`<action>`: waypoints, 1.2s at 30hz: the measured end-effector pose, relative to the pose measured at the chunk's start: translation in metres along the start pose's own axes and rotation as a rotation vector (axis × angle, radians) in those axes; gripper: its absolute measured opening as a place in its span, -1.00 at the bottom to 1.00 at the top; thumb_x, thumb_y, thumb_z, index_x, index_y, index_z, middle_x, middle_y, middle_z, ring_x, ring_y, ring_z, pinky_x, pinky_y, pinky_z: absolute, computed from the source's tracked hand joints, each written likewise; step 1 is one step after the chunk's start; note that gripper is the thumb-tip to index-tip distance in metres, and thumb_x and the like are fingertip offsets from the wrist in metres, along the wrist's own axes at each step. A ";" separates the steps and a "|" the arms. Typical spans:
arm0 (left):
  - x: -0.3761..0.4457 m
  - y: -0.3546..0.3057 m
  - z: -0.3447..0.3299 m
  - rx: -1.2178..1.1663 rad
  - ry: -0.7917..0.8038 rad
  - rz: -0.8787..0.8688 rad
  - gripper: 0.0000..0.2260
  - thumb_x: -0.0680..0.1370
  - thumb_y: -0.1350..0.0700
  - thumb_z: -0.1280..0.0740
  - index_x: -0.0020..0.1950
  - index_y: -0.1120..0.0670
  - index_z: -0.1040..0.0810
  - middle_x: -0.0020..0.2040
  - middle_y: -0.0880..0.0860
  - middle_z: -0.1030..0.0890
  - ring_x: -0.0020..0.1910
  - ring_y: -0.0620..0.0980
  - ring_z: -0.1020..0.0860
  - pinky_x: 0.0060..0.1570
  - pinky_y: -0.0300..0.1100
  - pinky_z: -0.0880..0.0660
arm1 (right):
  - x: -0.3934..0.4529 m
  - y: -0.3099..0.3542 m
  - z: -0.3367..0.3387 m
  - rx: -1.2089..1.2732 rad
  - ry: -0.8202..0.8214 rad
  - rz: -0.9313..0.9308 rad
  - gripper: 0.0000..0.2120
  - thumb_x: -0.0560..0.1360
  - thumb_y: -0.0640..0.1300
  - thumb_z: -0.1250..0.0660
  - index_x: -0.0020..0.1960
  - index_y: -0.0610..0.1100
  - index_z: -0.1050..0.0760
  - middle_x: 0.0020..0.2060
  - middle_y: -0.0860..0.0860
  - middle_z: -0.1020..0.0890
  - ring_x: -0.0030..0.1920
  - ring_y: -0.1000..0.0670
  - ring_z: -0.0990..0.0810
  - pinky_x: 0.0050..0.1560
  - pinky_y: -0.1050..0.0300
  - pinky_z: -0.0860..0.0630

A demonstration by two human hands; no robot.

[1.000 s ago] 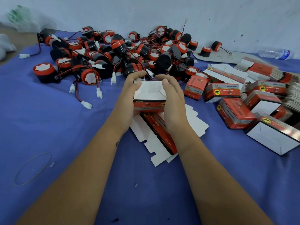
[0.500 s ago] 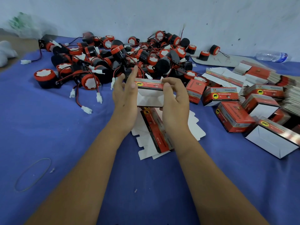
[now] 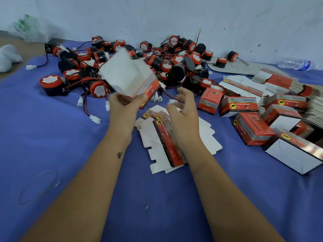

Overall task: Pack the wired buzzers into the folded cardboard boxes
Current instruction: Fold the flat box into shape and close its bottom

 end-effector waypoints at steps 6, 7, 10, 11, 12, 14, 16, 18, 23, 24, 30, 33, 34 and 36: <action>0.014 0.004 0.010 -0.103 -0.240 -0.002 -0.52 0.49 0.12 -0.48 0.29 0.09 -0.30 0.11 -0.10 -0.51 0.00 -0.26 -0.52 -0.14 -0.47 -0.49 | 0.025 0.001 -0.006 -0.129 0.009 -0.051 -0.74 0.57 -0.20 -0.20 0.22 -0.01 -0.48 0.20 0.05 -0.52 0.11 0.06 -0.49 0.12 0.05 -0.46; 0.015 0.005 0.010 -0.120 -0.251 0.002 -0.53 0.50 0.11 -0.47 0.28 0.08 -0.29 0.10 -0.12 -0.51 -0.01 -0.28 -0.52 -0.14 -0.46 -0.49 | 0.032 0.002 -0.010 -0.168 0.033 -0.050 -0.74 0.57 -0.20 -0.20 0.22 -0.03 -0.49 0.19 0.02 -0.53 0.10 0.02 -0.50 0.11 0.04 -0.47; 0.014 0.007 0.008 -0.164 -0.273 0.012 -0.65 0.51 0.11 -0.45 0.12 -0.03 -0.31 0.06 -0.14 -0.51 -0.04 -0.30 -0.52 -0.13 -0.44 -0.48 | 0.053 0.004 -0.021 -0.333 0.150 -0.005 -0.71 0.54 -0.22 -0.20 0.23 -0.07 -0.51 0.08 -0.05 -0.55 -0.04 -0.07 -0.52 -0.04 -0.01 -0.48; 0.015 0.008 0.008 -0.173 -0.280 0.015 -0.67 0.51 0.10 -0.46 0.05 -0.07 -0.30 0.05 -0.14 -0.51 -0.05 -0.30 -0.52 -0.14 -0.44 -0.48 | 0.060 0.004 -0.026 -0.371 0.178 0.011 -0.70 0.54 -0.23 -0.21 0.24 -0.07 -0.51 0.06 -0.06 -0.55 -0.07 -0.09 -0.51 -0.09 0.00 -0.46; 0.015 0.008 0.009 -0.177 -0.285 0.019 -0.66 0.51 0.10 -0.46 0.02 -0.10 -0.29 0.04 -0.15 -0.51 -0.05 -0.30 -0.52 -0.16 -0.45 -0.47 | 0.066 0.004 -0.031 -0.399 0.191 0.029 -0.68 0.54 -0.23 -0.21 0.26 -0.08 -0.51 0.07 -0.06 -0.55 -0.06 -0.10 -0.51 -0.11 0.02 -0.45; 0.017 0.009 0.009 -0.175 -0.288 0.025 -0.65 0.50 0.09 -0.47 0.05 -0.08 -0.30 0.03 -0.16 -0.51 -0.06 -0.31 -0.51 -0.21 -0.49 -0.46 | 0.077 0.005 -0.041 -0.420 0.179 0.078 -0.67 0.55 -0.25 -0.20 0.27 -0.09 -0.51 0.11 -0.05 -0.58 0.00 -0.08 -0.52 -0.10 0.07 -0.45; 0.017 0.010 0.008 -0.176 -0.288 0.025 -0.60 0.48 0.09 -0.48 0.13 -0.04 -0.30 0.05 -0.16 -0.51 -0.04 -0.31 -0.51 -0.20 -0.50 -0.46 | 0.085 0.006 -0.050 -0.391 0.151 0.130 -0.67 0.54 -0.30 -0.18 0.24 -0.10 -0.55 0.09 -0.04 -0.62 0.02 -0.04 -0.53 -0.05 0.09 -0.47; 0.018 0.011 0.006 -0.181 -0.290 0.019 -0.59 0.48 0.10 -0.48 0.16 -0.03 -0.30 0.06 -0.15 -0.52 -0.01 -0.30 -0.52 -0.13 -0.45 -0.49 | 0.094 0.007 -0.060 -0.388 0.181 0.183 -0.64 0.52 -0.33 -0.19 0.26 -0.13 -0.54 0.11 -0.07 -0.62 0.06 -0.04 -0.53 0.06 0.07 -0.49; 0.020 0.011 0.005 -0.211 -0.298 0.027 -0.64 0.47 0.13 -0.49 0.07 -0.07 -0.34 0.06 -0.14 -0.55 -0.09 -0.37 -0.57 -0.12 -0.42 -0.52 | 0.119 -0.002 -0.089 -0.831 0.405 0.260 -0.40 0.50 -0.12 -0.37 0.47 -0.17 -0.25 0.32 -0.16 -0.32 0.25 -0.21 -0.41 0.21 -0.09 -0.44; 0.020 0.012 0.005 -0.213 -0.297 0.031 -0.64 0.47 0.13 -0.49 0.07 -0.08 -0.34 0.06 -0.14 -0.56 -0.08 -0.36 -0.57 -0.12 -0.42 -0.53 | 0.122 -0.004 -0.094 -0.915 0.386 0.261 -0.40 0.51 -0.03 -0.38 0.45 -0.18 -0.25 0.32 -0.16 -0.29 0.23 -0.22 -0.42 0.18 -0.10 -0.45; 0.022 0.013 0.004 -0.206 -0.283 0.036 -0.61 0.46 0.14 -0.50 0.11 -0.04 -0.34 0.05 -0.11 -0.55 -0.19 -0.46 -0.55 -0.24 -0.54 -0.45 | 0.123 -0.006 -0.110 -1.017 0.162 0.270 -0.49 0.52 0.09 -0.33 0.32 -0.18 -0.30 0.29 -0.16 -0.28 0.18 -0.23 -0.41 0.07 -0.08 -0.39; 0.022 0.013 0.006 -0.196 -0.277 0.043 -0.58 0.46 0.15 -0.50 0.18 0.01 -0.34 0.06 -0.11 -0.55 -0.18 -0.44 -0.56 -0.20 -0.51 -0.48 | 0.116 -0.007 -0.108 -0.946 0.113 0.302 -0.49 0.47 0.02 -0.38 0.32 -0.12 -0.30 0.25 -0.12 -0.39 0.19 -0.20 -0.41 0.12 -0.07 -0.33; 0.022 0.012 0.007 -0.202 -0.276 0.050 -0.59 0.46 0.15 -0.50 0.16 -0.01 -0.34 0.06 -0.11 -0.55 -0.16 -0.42 -0.57 -0.16 -0.47 -0.51 | 0.112 -0.006 -0.106 -0.925 0.095 0.318 -0.51 0.44 0.00 -0.38 0.29 -0.11 -0.33 0.20 -0.09 -0.45 0.19 -0.18 -0.41 0.12 -0.06 -0.30; 0.023 0.009 0.010 -0.230 -0.280 0.073 -0.62 0.46 0.14 -0.50 0.12 -0.03 -0.35 0.07 -0.11 -0.56 -0.08 -0.33 -0.59 -0.04 -0.36 -0.56 | 0.107 -0.003 -0.097 -0.876 0.064 0.314 -0.55 0.38 -0.08 -0.40 0.23 -0.05 -0.37 0.14 -0.04 -0.52 0.17 -0.15 -0.39 0.11 -0.04 -0.23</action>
Point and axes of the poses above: each hand's wrist, its own x-axis towards the middle knuckle, its own z-axis out of the back of the hand, y = z × x, the point moved 2 cm from there along x, towards the middle knuckle
